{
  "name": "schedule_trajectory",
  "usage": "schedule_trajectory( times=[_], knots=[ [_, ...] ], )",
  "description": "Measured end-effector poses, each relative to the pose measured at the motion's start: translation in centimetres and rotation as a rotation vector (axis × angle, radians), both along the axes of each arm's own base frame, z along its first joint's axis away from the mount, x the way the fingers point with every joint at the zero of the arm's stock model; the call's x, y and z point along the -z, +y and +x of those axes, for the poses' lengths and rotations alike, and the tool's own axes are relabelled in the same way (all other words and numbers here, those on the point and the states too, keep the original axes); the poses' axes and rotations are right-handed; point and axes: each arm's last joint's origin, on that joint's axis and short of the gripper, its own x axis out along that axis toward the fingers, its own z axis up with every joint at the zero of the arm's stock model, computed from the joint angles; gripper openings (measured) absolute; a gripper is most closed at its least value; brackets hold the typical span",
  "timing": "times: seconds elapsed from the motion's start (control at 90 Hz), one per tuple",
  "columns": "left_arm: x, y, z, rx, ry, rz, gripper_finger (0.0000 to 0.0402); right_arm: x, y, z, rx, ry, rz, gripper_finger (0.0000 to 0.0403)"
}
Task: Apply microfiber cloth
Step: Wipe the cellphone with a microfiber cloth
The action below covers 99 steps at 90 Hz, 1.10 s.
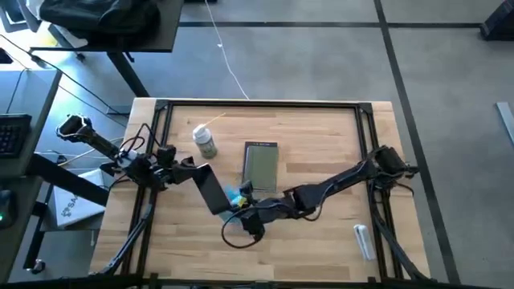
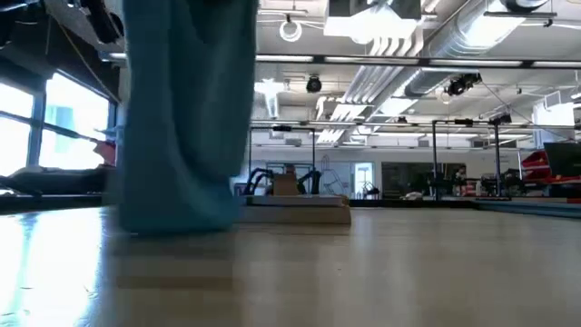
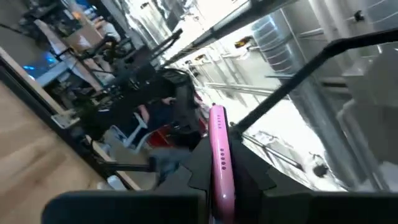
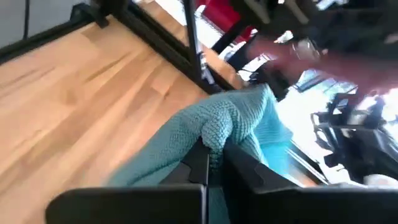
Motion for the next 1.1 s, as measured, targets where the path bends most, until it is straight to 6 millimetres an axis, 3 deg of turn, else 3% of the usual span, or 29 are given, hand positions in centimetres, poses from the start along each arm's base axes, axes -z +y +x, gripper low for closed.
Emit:
schedule_trajectory(
  times=[0.144,0.3,0.422,0.522,0.778,1.1],
  knots=[
    [-0.2,0.2,-0.2,-0.034,-0.006,0.007,0.0015,-2.4,-0.3,-1.9,0.039,0.013,-0.001,0.0000],
    [0.3,0.1,0.1,-0.045,0.038,0.008,0.0015,-5.7,-1.9,-3.2,0.164,-0.069,-0.075,0.0000],
    [1.0,-0.2,0.7,-0.037,0.081,-0.002,0.0015,-7.0,-3.7,-3.1,0.260,-0.132,-0.144,0.0000],
    [1.5,-0.5,1.2,-0.042,0.115,-0.019,0.0015,-7.9,-5.1,-2.3,0.264,-0.212,-0.092,0.0000],
    [2.3,-0.7,1.8,-0.073,0.164,-0.043,0.0015,-6.0,-5.4,-0.2,0.019,-0.199,0.098,0.0000],
    [2.1,0.1,2.0,-0.124,0.149,-0.046,0.0015,-1.7,-4.5,1.4,0.015,-0.059,0.211,0.0000]
  ],
)
